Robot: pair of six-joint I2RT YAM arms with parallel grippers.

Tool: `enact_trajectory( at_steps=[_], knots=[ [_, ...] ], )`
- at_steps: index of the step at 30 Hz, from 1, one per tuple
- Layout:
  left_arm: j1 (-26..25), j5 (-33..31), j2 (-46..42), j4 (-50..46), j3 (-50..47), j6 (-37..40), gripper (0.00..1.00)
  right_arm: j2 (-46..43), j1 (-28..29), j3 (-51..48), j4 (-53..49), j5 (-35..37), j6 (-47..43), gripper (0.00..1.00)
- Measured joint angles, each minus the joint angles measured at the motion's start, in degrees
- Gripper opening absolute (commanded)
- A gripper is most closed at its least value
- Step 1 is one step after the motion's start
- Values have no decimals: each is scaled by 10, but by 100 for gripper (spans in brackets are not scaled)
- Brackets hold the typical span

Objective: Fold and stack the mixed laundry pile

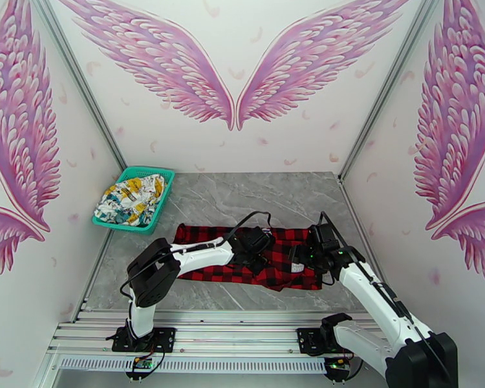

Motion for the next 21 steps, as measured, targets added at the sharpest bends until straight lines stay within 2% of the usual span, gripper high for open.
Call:
enact_trajectory(
  at_steps=[7,15,21],
  knots=[
    [-1,-12,-49,35,-55,9,0,0,-1,1,0,-29,-2,67],
    [8,-72,-243,85,-181,55,0,-10,-1,2,5,-69,2,68],
    [59,-113,-369,149,-212,113,0,-4,-2,34,30,-68,36,70]
  ],
)
